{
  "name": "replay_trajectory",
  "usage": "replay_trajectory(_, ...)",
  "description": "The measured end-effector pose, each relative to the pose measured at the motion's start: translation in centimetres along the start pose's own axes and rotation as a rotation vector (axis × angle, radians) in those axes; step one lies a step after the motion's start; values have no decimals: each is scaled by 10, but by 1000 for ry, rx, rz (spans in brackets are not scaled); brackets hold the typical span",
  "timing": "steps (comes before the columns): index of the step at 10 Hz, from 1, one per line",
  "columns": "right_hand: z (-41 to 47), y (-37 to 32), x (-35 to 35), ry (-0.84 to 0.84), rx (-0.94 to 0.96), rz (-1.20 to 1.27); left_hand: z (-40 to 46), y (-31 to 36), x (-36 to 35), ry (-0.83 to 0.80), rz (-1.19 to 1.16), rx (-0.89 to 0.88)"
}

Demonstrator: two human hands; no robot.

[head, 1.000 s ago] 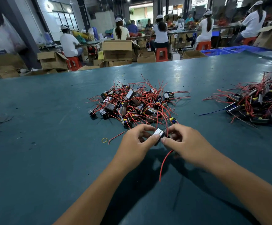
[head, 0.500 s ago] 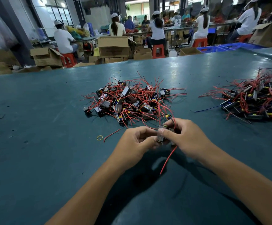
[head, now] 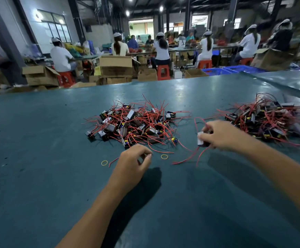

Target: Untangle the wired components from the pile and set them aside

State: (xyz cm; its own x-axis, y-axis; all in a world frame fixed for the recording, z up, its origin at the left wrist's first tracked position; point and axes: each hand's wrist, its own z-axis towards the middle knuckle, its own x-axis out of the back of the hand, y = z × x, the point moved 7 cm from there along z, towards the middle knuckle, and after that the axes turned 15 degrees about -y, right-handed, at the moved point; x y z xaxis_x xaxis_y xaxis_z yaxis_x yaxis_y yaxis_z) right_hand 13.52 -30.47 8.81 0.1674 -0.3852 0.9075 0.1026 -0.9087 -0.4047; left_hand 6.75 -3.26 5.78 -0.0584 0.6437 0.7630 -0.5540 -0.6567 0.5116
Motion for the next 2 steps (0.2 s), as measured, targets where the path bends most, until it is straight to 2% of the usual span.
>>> replay_trajectory(1, 9, 31, 52, 91, -108, -274, -4, 5, 23, 157, -75, 8)
replay_trajectory(2, 13, 63, 109, 109, -294, -395, -9, 14, 53, 344, -165, 33)
